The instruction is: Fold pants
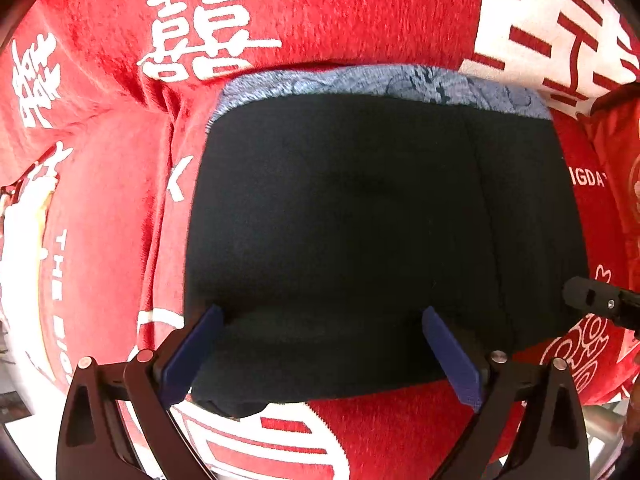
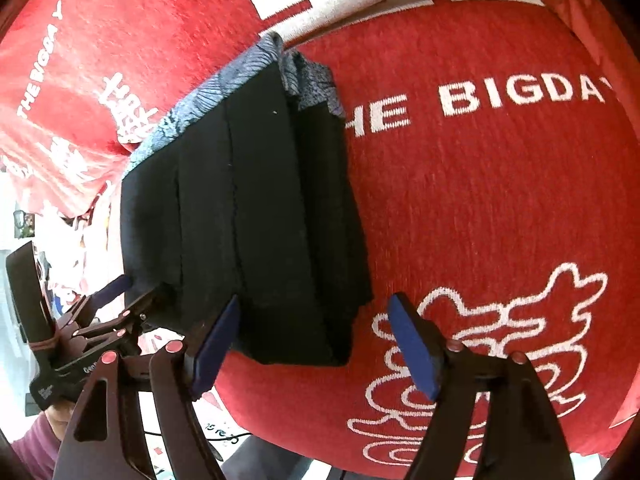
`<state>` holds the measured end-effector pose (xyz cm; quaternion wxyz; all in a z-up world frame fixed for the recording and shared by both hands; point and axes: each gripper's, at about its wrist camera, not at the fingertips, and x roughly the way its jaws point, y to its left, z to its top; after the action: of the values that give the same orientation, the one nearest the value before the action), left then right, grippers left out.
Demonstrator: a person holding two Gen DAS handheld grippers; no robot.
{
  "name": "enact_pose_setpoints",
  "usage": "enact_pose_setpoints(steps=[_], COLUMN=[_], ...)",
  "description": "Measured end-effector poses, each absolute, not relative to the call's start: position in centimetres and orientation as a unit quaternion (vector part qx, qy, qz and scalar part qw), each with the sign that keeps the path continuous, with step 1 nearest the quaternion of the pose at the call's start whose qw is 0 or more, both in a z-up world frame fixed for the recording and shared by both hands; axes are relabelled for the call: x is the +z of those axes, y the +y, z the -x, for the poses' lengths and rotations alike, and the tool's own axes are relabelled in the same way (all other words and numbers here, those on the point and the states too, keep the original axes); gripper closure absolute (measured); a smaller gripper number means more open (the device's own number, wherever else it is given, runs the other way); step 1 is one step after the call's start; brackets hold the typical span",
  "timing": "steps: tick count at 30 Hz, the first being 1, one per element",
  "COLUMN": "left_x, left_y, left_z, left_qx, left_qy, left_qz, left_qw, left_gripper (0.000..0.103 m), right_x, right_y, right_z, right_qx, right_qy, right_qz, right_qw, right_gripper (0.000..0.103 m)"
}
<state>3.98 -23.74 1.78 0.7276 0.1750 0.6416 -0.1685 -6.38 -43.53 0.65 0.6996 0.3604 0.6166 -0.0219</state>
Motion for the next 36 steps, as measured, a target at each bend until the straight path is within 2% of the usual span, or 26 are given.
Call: enact_pose_setpoints(steps=[10,21,28,36], left_x=[3.4,2.1,0.7,-0.8], left_y=[-22.3,-19.0,-17.6,-17.6], left_z=[-7.2,-11.0,-13.5,-14.3], left_qx=[-0.141,-0.117,-0.161,-0.197], left_qy=[0.617,0.636,0.665,0.684], left_qz=[-0.168,-0.132,-0.086,-0.037], left_qw=[0.756,0.751,0.725,0.702], left_gripper=[0.003,0.003,0.003,0.003], right_x=[1.6,1.6,0.0,-1.1], right_y=[-45.2,-49.0,-50.6,-49.6], right_z=[6.6,5.8,5.3,3.4], right_qx=[-0.016,-0.028,0.013,0.042], right_qy=[0.603,0.575,0.566,0.572], right_qz=[-0.368,-0.405,-0.443,-0.439], right_qw=[0.708,0.71,0.695,0.692], right_gripper=[0.024,0.024,0.024,0.024])
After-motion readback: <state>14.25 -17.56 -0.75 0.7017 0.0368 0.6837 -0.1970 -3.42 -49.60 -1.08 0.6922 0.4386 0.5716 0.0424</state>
